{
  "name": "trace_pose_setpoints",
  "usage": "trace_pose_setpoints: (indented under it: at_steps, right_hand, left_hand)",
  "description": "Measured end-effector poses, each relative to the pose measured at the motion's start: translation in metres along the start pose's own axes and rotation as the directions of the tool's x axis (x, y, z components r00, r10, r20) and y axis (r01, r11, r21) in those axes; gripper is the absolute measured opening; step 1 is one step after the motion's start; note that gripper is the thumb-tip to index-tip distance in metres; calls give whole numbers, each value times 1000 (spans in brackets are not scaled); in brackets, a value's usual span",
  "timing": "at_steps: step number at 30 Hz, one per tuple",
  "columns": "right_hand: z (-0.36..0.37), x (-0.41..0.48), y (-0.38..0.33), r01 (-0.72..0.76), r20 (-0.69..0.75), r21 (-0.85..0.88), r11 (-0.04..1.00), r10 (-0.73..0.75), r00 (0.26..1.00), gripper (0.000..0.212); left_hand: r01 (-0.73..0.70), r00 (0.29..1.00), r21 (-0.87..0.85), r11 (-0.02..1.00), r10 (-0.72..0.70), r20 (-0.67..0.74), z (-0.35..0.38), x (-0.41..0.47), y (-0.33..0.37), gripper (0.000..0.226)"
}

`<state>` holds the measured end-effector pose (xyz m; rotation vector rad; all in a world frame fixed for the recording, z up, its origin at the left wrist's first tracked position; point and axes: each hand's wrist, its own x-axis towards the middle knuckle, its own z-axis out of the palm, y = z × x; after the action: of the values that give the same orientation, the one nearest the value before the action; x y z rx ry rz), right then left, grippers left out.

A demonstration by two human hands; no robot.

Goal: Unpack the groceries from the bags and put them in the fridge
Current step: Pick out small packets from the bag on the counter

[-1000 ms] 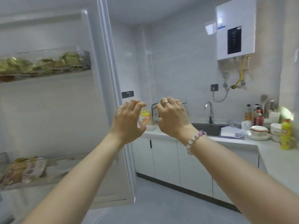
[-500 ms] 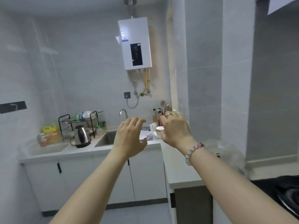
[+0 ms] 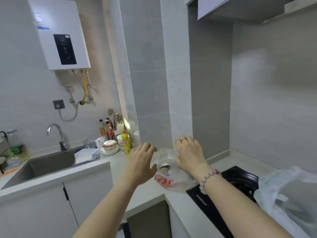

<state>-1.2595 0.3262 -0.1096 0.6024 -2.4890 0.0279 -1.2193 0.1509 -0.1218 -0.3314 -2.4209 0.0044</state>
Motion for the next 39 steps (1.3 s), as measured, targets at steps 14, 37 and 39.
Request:
trace_pose_setpoints:
  at_steps: [14, 37, 39]
  right_hand:
    - [93, 89, 9, -132, 95, -87, 987, 140, 986, 31]
    - [299, 198, -34, -274, 633, -25, 961, 227, 740, 36]
    - [309, 195, -30, -259, 671, -54, 964, 228, 706, 37]
  left_hand:
    - [-129, 991, -7, 992, 130, 27, 147, 88, -62, 47]
    - [-146, 937, -130, 981, 180, 300, 372, 153, -146, 67]
    - [-144, 927, -113, 983, 174, 332, 376, 154, -143, 64]
